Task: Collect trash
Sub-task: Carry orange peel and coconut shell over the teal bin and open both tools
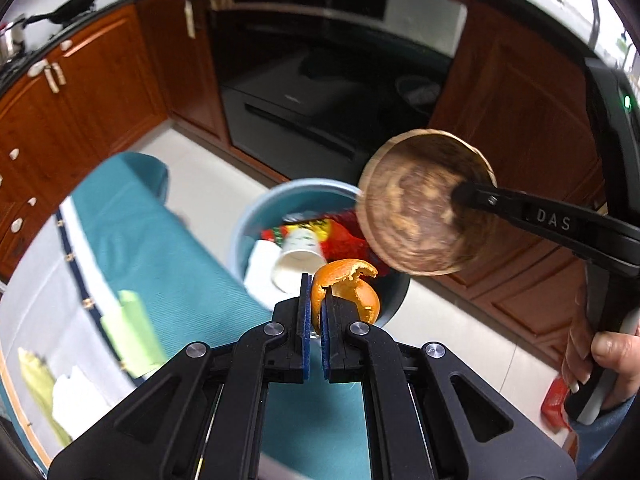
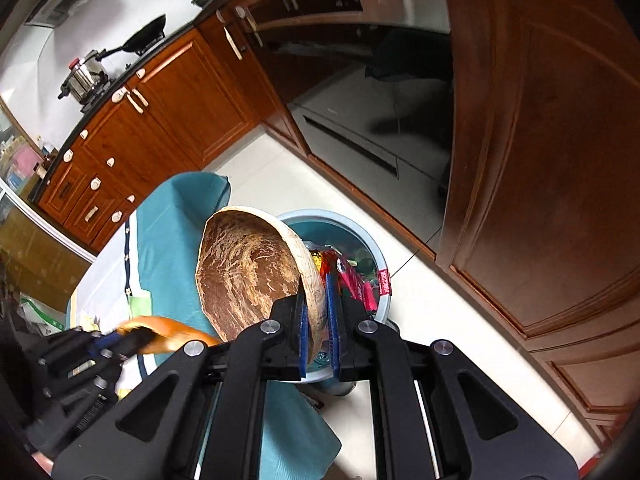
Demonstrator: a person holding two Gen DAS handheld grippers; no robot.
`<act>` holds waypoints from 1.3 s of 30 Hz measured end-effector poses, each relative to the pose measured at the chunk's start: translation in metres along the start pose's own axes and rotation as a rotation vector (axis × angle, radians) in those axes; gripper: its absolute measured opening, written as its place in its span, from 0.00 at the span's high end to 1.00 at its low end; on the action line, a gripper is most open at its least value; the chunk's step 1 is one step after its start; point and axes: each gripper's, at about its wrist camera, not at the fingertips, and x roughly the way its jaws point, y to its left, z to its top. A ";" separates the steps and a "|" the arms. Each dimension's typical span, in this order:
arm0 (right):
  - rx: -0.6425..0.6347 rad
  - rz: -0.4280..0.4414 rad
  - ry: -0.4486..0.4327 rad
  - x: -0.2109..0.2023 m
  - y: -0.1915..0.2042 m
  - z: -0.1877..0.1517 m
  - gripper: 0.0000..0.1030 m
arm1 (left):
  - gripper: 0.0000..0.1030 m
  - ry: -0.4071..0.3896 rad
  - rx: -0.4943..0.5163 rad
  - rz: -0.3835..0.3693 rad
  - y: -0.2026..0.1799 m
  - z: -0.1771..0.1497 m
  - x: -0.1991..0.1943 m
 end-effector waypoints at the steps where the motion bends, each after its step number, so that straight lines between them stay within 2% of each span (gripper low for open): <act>1: -0.001 0.005 0.012 0.007 0.000 0.002 0.92 | 0.96 0.013 0.005 -0.003 -0.004 0.002 0.009; 13: -0.053 0.013 0.093 0.071 0.007 0.027 0.87 | 0.93 0.128 -0.034 -0.038 -0.010 0.009 0.093; 15: -0.069 -0.019 0.105 0.080 0.008 0.028 0.69 | 0.91 0.155 -0.033 -0.032 -0.009 0.009 0.106; 16: -0.064 -0.020 0.102 0.082 0.008 0.028 0.45 | 0.84 0.167 -0.026 -0.025 -0.010 0.008 0.111; 17: -0.059 -0.017 0.094 0.082 0.007 0.029 0.35 | 0.76 0.169 -0.021 -0.015 -0.009 0.007 0.111; 18: -0.060 -0.018 0.077 0.079 0.006 0.028 0.34 | 0.59 0.162 -0.013 0.004 -0.010 0.006 0.111; 19: -0.067 -0.020 0.070 0.078 0.007 0.026 0.34 | 0.47 0.143 -0.005 0.018 -0.011 0.005 0.109; 20: -0.069 -0.021 0.072 0.077 0.007 0.025 0.31 | 0.47 0.118 0.005 0.031 -0.012 0.004 0.106; 22: -0.066 -0.023 0.071 0.075 0.006 0.024 0.25 | 0.46 0.120 0.001 0.019 -0.011 0.002 0.101; 25: -0.053 -0.023 0.077 0.071 0.004 0.020 0.22 | 0.45 0.115 -0.010 0.008 -0.009 0.000 0.096; 33: -0.059 -0.026 0.091 0.056 0.013 0.011 0.20 | 0.39 0.090 -0.021 -0.006 -0.006 -0.009 0.070; 39: -0.083 -0.023 0.082 0.036 0.031 0.000 0.20 | 0.35 0.042 -0.025 -0.013 0.000 -0.019 0.034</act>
